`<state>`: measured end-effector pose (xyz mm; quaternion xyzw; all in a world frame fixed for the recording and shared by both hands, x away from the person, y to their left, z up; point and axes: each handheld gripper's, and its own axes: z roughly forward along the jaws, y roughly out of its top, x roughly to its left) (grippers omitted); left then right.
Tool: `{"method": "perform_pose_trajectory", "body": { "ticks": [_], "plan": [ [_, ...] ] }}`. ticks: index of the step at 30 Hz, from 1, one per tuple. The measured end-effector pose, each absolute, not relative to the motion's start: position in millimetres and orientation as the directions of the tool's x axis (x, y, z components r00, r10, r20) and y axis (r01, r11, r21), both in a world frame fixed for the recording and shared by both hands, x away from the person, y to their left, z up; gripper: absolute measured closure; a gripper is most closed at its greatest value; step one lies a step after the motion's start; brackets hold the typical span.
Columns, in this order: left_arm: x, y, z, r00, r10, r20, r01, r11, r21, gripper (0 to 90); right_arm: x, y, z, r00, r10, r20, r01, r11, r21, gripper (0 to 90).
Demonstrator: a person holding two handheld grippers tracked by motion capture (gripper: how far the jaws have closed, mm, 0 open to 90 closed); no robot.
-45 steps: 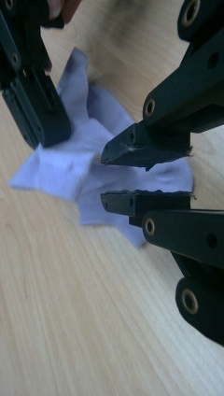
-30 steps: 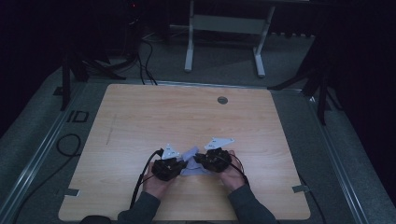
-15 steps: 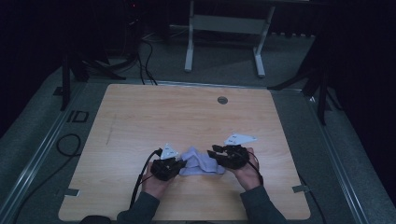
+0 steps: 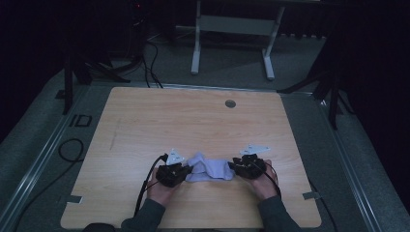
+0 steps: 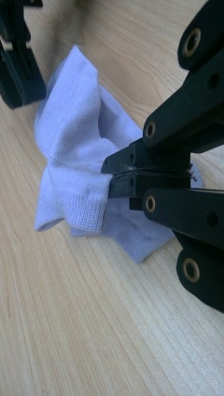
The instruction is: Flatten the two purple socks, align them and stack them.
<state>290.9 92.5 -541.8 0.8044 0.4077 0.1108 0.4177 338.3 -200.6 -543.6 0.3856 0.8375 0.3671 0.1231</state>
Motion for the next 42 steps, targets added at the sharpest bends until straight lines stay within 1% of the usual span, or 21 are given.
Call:
{"method": "perform_pose_trajectory", "body": {
  "ticks": [4,8,14,17,24,42],
  "plan": [
    [291,93,-541,0.640,0.751,-0.164,0.564,-0.314,0.764,88.7,343,-199,-550,-0.667,0.741,0.078,0.572,0.442,0.691,69.2],
    [292,95,-542,0.635,0.755,-0.166,0.569,-0.311,0.762,88.7,341,-194,-554,-0.674,0.738,0.019,0.549,0.483,0.682,69.8],
    [290,97,-542,0.632,0.755,-0.173,0.573,-0.306,0.760,88.6,337,-189,-554,-0.681,0.732,-0.014,0.529,0.505,0.682,80.4],
    [288,99,-542,0.632,0.755,-0.178,0.580,-0.307,0.755,88.6,337,-187,-555,-0.677,0.736,-0.017,0.530,0.504,0.683,82.3],
    [286,106,-542,0.621,0.758,-0.198,0.597,-0.294,0.747,88.6,336,-187,-556,-0.664,0.748,0.003,0.545,0.481,0.687,82.8],
    [284,112,-551,0.585,0.781,-0.219,0.668,-0.311,0.676,87.7,337,-190,-557,-0.646,0.763,0.037,0.568,0.448,0.690,83.2]
  ]
}}
